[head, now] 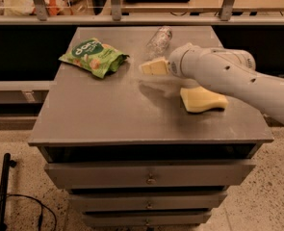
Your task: Pick water bottle
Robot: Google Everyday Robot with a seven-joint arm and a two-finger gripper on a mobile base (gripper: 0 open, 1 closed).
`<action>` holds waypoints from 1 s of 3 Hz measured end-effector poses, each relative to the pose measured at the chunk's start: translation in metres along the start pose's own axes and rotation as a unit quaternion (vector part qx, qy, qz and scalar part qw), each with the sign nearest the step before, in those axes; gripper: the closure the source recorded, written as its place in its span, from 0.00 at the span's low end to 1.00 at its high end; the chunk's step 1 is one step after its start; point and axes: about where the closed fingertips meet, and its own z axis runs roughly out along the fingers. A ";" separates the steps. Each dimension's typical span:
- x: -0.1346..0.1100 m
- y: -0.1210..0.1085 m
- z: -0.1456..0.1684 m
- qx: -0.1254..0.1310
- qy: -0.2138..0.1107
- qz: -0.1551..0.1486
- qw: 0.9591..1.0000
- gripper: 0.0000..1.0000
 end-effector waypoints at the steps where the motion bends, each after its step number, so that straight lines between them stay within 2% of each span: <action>1: -0.005 0.005 0.032 -0.001 -0.019 0.008 1.000 0.00; 3: -0.012 0.002 0.100 0.015 -0.048 0.028 0.998 0.00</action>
Offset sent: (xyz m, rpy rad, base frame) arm 0.0953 0.0630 -0.0354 0.0877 -0.0731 -0.0521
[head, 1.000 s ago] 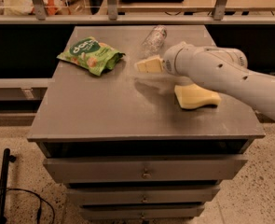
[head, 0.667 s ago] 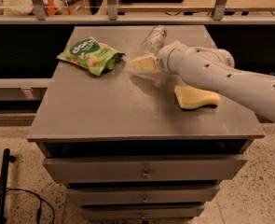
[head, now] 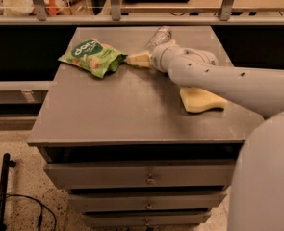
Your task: Pick water bottle
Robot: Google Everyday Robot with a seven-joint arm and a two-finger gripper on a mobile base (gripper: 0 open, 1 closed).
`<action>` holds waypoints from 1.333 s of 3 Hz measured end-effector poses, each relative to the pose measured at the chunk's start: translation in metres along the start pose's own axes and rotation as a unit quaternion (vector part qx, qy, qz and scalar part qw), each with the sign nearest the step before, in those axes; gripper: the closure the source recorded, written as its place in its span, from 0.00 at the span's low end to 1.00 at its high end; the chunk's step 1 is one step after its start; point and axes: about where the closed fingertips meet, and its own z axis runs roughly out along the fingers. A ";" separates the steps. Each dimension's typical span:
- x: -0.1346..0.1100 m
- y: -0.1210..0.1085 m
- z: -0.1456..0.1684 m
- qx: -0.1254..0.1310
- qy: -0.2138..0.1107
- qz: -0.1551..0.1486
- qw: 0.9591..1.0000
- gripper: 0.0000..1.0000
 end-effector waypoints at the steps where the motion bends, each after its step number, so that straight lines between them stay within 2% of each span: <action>1: 0.001 0.001 0.023 0.010 -0.009 0.003 1.000 0.17; 4: 0.000 0.001 0.023 0.010 -0.009 0.003 1.000 0.87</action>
Offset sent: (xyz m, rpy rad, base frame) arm 0.0483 0.0331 -0.0228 0.0036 -0.0554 -0.0518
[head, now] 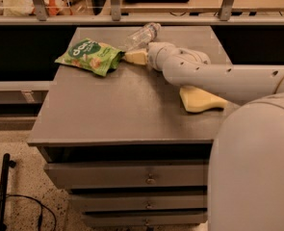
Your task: Pick water bottle
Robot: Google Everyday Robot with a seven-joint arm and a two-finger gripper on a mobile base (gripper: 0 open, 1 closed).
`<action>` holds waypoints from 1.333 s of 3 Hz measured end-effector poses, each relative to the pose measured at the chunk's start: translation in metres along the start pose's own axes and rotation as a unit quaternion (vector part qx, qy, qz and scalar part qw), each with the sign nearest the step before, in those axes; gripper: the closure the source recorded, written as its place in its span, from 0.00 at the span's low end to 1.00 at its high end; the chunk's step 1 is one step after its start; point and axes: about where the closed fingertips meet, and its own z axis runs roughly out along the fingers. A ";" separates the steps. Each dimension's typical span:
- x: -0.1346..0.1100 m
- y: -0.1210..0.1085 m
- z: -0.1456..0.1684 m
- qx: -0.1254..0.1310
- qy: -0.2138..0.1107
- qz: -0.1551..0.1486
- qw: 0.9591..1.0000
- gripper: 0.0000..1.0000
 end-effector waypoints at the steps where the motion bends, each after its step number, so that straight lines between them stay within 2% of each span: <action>1: 0.000 0.000 0.000 0.000 0.000 0.000 1.000 1.00; 2: -0.001 0.000 0.000 0.000 0.000 0.000 1.000 0.82; 4: -0.002 0.000 -0.001 0.000 0.000 0.000 1.000 0.36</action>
Offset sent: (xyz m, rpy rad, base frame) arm 0.0221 0.0289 0.1017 -0.1378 -0.1359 -0.0830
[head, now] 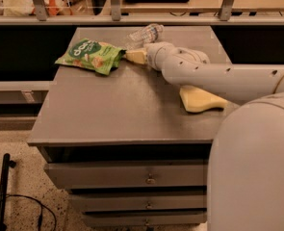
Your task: Pick water bottle
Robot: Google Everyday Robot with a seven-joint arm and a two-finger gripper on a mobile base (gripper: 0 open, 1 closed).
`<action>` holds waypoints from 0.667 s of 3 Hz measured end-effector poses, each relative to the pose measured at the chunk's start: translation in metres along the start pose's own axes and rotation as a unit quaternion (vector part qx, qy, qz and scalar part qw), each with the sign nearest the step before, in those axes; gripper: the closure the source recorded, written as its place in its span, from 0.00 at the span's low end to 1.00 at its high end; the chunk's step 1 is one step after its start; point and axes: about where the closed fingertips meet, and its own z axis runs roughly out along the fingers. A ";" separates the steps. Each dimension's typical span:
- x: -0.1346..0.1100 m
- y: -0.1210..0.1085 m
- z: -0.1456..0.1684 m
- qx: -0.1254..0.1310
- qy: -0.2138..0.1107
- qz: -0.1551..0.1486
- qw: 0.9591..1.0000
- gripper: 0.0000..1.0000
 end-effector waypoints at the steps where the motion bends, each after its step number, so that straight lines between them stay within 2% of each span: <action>1: 0.000 0.000 0.000 0.000 0.000 0.000 1.000 0.13; 2: 0.000 0.000 0.000 0.000 0.000 0.000 1.000 0.00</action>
Offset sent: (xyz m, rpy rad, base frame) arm -0.0198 -0.0137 0.1896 -0.2084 -0.2139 -0.1176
